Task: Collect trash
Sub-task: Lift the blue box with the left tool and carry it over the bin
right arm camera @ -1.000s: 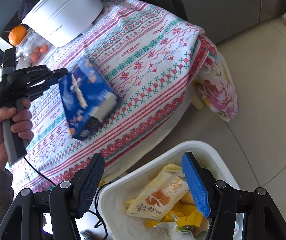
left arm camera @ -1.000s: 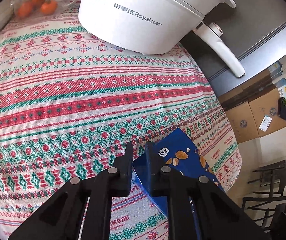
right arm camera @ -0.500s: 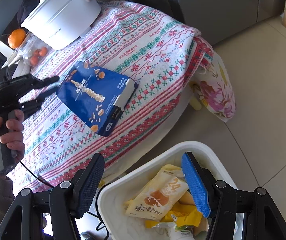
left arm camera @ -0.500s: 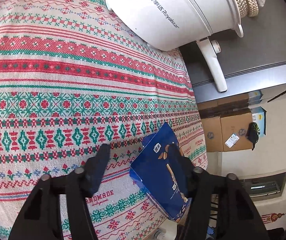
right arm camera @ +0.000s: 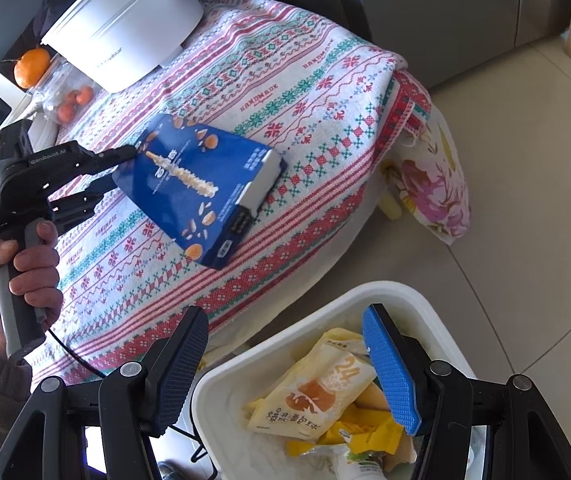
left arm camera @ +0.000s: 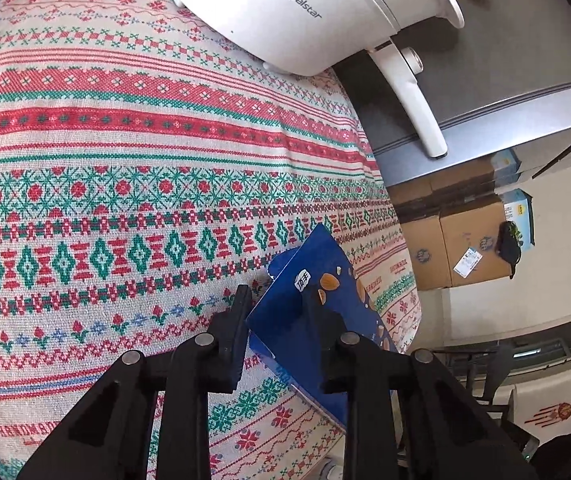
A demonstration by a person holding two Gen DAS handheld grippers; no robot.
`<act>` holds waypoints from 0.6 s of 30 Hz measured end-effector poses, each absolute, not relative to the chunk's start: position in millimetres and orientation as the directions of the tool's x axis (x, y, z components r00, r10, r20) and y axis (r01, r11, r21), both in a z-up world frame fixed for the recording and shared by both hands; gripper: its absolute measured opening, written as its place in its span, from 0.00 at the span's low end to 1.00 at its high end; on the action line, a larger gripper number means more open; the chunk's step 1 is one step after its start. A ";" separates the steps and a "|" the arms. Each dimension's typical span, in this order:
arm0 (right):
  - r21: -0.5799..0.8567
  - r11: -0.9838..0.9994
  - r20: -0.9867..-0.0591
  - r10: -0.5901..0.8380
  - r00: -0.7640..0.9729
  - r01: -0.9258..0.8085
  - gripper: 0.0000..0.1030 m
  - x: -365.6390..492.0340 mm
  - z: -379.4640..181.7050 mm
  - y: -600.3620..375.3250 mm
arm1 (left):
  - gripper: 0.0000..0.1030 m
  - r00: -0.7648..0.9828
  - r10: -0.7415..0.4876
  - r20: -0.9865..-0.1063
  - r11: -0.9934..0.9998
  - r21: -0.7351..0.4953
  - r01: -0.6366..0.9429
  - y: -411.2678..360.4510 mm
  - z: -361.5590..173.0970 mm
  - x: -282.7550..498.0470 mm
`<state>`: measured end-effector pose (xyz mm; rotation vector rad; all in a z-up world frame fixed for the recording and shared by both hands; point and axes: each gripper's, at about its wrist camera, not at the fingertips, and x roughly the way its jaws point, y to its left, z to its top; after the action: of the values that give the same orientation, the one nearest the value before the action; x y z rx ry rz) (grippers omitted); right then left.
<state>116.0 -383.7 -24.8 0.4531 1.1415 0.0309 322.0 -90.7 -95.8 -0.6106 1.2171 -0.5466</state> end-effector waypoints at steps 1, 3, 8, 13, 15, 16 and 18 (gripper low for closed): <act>0.362 0.909 -0.870 0.250 0.425 0.206 0.67 116.1 -25.0 -383.3 | 0.13 0.270 -0.680 -0.681 0.720 -0.691 0.069 -92.2 -93.7 321.7; 0.364 0.908 -0.869 0.251 0.427 0.207 0.67 116.1 -24.8 -383.8 | 0.07 0.283 -0.683 -0.674 0.714 -0.697 0.064 -92.5 -87.9 320.6; 0.377 0.901 -0.860 0.254 0.443 0.217 0.67 114.8 -22.5 -390.0 | 0.03 0.309 -0.676 -0.669 0.721 -0.687 0.089 -100.5 -54.2 302.6; 0.387 0.892 -0.852 0.250 0.460 0.233 0.67 111.6 -19.6 -395.4 | 0.01 0.353 -0.680 -0.642 0.714 -0.690 0.119 -103.1 -21.1 276.4; 0.389 0.890 -0.849 0.246 0.467 0.239 0.67 110.0 -17.7 -397.5 | 0.01 0.357 -0.678 -0.642 0.714 -0.691 0.112 -102.2 -13.0 265.8; 0.392 0.887 -0.846 0.244 0.473 0.244 0.67 109.3 -16.4 -399.9 | 0.01 0.359 -0.682 -0.637 0.709 -0.697 0.109 -100.4 -9.0 260.3; 0.403 0.878 -0.837 0.239 0.493 0.258 0.67 106.1 -12.6 -405.3 | 0.00 0.364 -0.690 -0.625 0.699 -0.707 0.110 -97.4 0.1 247.2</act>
<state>106.1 -405.3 -12.6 0.5233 1.0694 -0.0119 247.2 -97.4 0.1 -0.6268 1.0857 -0.5608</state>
